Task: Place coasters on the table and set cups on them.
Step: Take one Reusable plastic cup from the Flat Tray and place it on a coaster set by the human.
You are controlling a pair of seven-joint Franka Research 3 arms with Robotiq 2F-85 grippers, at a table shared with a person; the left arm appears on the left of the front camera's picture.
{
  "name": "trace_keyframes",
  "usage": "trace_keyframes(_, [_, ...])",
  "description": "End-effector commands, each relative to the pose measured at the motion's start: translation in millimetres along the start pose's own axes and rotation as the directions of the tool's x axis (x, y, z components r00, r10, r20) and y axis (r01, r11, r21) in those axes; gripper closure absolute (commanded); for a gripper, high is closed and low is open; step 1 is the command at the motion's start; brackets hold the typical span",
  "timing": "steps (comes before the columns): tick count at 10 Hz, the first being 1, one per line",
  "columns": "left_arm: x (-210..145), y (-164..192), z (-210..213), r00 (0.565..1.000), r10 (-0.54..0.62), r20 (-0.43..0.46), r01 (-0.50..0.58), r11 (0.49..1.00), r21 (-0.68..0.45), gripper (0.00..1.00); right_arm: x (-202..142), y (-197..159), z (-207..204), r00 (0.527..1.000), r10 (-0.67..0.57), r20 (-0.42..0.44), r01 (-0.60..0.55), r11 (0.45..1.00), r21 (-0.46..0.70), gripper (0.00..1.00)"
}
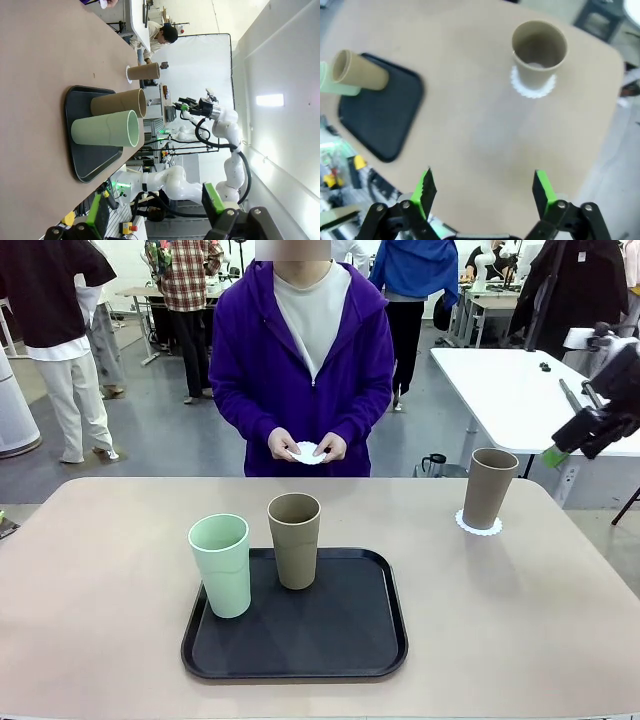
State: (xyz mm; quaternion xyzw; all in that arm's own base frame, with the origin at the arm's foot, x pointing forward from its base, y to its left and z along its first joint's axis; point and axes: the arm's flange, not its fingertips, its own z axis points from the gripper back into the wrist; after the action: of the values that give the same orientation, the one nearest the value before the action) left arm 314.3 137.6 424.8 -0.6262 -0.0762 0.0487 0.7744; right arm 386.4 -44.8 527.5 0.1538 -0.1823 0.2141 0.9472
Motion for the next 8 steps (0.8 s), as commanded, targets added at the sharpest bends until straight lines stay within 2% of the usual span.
trace_keyframes(1, [0.3,-1.8,-0.4,1.0,-0.007,0.007,0.007,1.0,-0.011,0.0,-3.7,-56.5,6.6,0.984,-0.163,-0.071,0.178,0.904,0.388,0.0])
trace_keyframes(2, [0.3,-1.8,-0.4,1.0,-0.007,0.007,0.007,1.0,-0.011,0.0,-14.9,-76.3,2.6,0.982,-0.187,-0.03,0.173,0.821,0.544,0.0])
trace_keyframes(3, [0.3,-1.8,-0.4,1.0,-0.007,0.007,0.007,1.0,-0.011,0.0,-35.9,-97.1,-3.4,0.974,-0.222,0.033,0.147,0.743,0.653,0.0])
trace_keyframes(5, [0.3,-1.8,-0.4,1.0,-0.007,0.007,0.007,1.0,-0.011,0.0,-73.2,-132.1,-17.4,0.928,-0.37,0.046,0.198,0.595,0.779,0.0])
trace_keyframes(8, [0.3,-1.8,-0.4,1.0,-0.007,0.007,0.007,1.0,-0.011,0.0,-138.5,-148.4,-27.0,0.875,-0.482,0.041,0.243,0.511,0.824,0.0])
